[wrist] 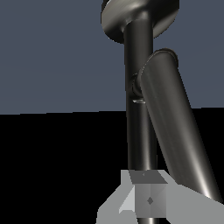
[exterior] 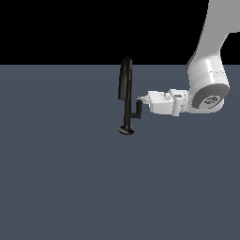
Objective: Turn on the faucet by rotating a designated handle.
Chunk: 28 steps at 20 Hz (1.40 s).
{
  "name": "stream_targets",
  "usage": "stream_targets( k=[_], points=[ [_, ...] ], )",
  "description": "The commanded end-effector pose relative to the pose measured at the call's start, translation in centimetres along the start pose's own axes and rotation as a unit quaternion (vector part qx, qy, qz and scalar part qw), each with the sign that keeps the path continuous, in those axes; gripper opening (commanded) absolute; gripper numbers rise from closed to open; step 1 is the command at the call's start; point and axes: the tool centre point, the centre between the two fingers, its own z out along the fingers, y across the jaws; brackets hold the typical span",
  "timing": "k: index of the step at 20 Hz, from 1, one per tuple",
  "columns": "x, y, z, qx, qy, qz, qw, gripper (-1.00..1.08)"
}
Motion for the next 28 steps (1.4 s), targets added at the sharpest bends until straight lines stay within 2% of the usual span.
stream_targets(
  k=[1, 4, 21, 23, 28],
  points=[
    [-0.3, 0.9, 0.0, -0.003, -0.001, 0.001, 1.0, -1.0],
    [-0.3, 0.6, 0.0, -0.001, 0.0, -0.001, 1.0, -1.0],
    [2.0, 6.2, 0.0, -0.003, -0.001, 0.001, 1.0, -1.0],
    [0.9, 5.3, 0.0, -0.002, -0.001, -0.009, 1.0, -1.0],
    [4.3, 6.8, 0.0, -0.002, -0.001, -0.004, 1.0, -1.0]
  ],
)
